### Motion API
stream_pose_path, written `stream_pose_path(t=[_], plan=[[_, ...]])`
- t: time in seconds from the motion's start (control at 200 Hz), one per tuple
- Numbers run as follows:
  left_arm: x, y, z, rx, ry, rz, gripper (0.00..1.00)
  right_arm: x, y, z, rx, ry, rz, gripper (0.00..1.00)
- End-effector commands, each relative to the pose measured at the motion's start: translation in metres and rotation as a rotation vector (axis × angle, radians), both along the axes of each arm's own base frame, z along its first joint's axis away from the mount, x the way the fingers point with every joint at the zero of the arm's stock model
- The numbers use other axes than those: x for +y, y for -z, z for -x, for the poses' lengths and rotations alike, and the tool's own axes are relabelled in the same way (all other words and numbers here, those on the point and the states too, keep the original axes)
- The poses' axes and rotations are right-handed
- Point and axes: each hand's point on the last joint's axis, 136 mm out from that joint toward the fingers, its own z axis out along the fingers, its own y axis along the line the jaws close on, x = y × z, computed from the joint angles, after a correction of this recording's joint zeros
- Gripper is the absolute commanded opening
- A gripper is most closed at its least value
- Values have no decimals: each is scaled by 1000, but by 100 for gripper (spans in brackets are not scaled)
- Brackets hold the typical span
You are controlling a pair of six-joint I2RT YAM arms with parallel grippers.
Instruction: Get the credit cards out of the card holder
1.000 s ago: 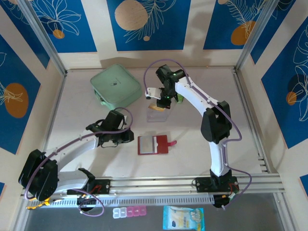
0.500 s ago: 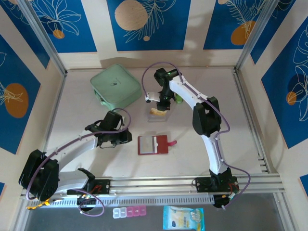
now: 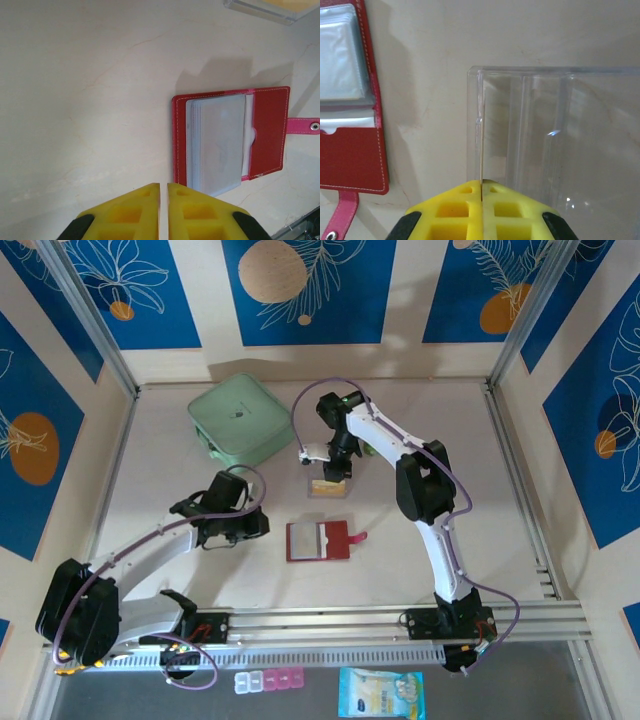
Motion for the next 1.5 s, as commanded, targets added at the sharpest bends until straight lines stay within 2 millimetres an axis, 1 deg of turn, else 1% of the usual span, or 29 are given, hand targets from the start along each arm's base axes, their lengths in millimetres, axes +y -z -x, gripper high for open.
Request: stream_pose_path(t=[0.0, 0.1, 0.155, 0.245, 0.37, 0.495, 0.66, 0.77, 0.91, 1.005, 1.13, 1.26, 1.376, 1.496], plan=[[2, -1, 4, 11, 11, 9, 12, 5, 2, 27, 84, -33, -16, 5], [2, -2, 3, 10, 12, 11, 12, 3, -1, 23, 61, -18, -12, 13], [2, -3, 3, 8, 12, 11, 12, 3, -9, 20, 44, -3, -27, 18], [1, -5, 1, 4, 17, 13, 12, 6, -29, 16, 4, 15, -63, 22], [0, -10, -3, -5, 29, 5, 12, 4, -53, 6, -87, 67, -74, 24], [-5, -12, -6, -5, 39, 26, 12, 0, -71, -1, -163, 139, -78, 24], [-14, -13, -8, 1, 57, 60, 12, 7, -88, 4, -190, 252, -145, 24], [-20, -15, -11, -2, 64, 92, 12, 15, -92, 12, -169, 352, -194, 22], [-32, -13, -13, 13, 82, 132, 12, 21, -93, 19, -125, 539, -223, 20], [-41, -10, -12, 29, 102, 142, 11, 19, -90, 21, -98, 715, -234, 18], [-51, -5, -11, 42, 126, 143, 10, 8, -85, 27, -61, 974, -255, 17], [-59, 3, -9, 58, 144, 140, 8, 0, -79, 45, 3, 1147, -331, 15], [-67, 12, -4, 82, 168, 136, 7, -1, -74, 64, 86, 1240, -365, 13], [-67, 25, 0, 111, 168, 101, 4, 2, -67, 82, 196, 1314, -369, 12]])
